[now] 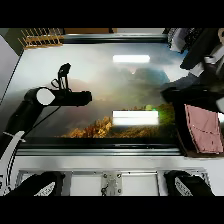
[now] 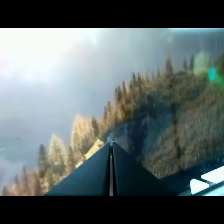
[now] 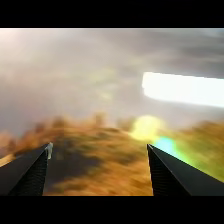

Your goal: Fold the clothes and pants, and hang the long-sleeved shirts on hangers.

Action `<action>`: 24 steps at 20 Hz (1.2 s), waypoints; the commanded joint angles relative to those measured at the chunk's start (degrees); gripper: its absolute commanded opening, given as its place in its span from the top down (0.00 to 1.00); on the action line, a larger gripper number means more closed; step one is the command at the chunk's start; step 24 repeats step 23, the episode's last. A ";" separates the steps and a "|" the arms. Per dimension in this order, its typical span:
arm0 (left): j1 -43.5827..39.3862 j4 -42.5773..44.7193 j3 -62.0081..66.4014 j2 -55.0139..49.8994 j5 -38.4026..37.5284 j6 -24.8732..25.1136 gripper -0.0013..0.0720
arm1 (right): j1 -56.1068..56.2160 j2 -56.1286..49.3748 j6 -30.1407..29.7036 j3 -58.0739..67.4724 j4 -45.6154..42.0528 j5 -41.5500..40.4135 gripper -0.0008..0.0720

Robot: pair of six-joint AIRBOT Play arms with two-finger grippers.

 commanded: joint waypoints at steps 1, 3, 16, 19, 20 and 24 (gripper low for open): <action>3.85 0.00 0.00 2.10 -0.72 -0.37 0.97 | 17.79 -7.19 -1.64 0.57 2.51 -8.81 0.11; 4.79 0.00 0.00 2.23 -1.27 -0.37 0.97 | 20.17 -9.86 -1.64 0.57 2.56 -8.90 0.11; 4.92 -0.02 0.00 2.19 -0.70 -0.39 0.97 | 20.17 -10.93 -1.66 0.52 2.56 -7.98 0.97; 4.92 -0.02 0.00 2.19 -0.70 -0.39 0.97 | 20.17 -10.93 -1.64 0.52 2.56 -7.98 0.97; 4.92 -0.02 0.00 2.19 -0.70 -0.39 0.97 | 20.17 -10.93 -1.64 0.52 2.56 -7.98 0.97; 4.92 -0.02 0.00 2.19 -0.70 -0.39 0.97 | 20.17 -10.93 -1.66 0.52 2.56 -7.98 0.97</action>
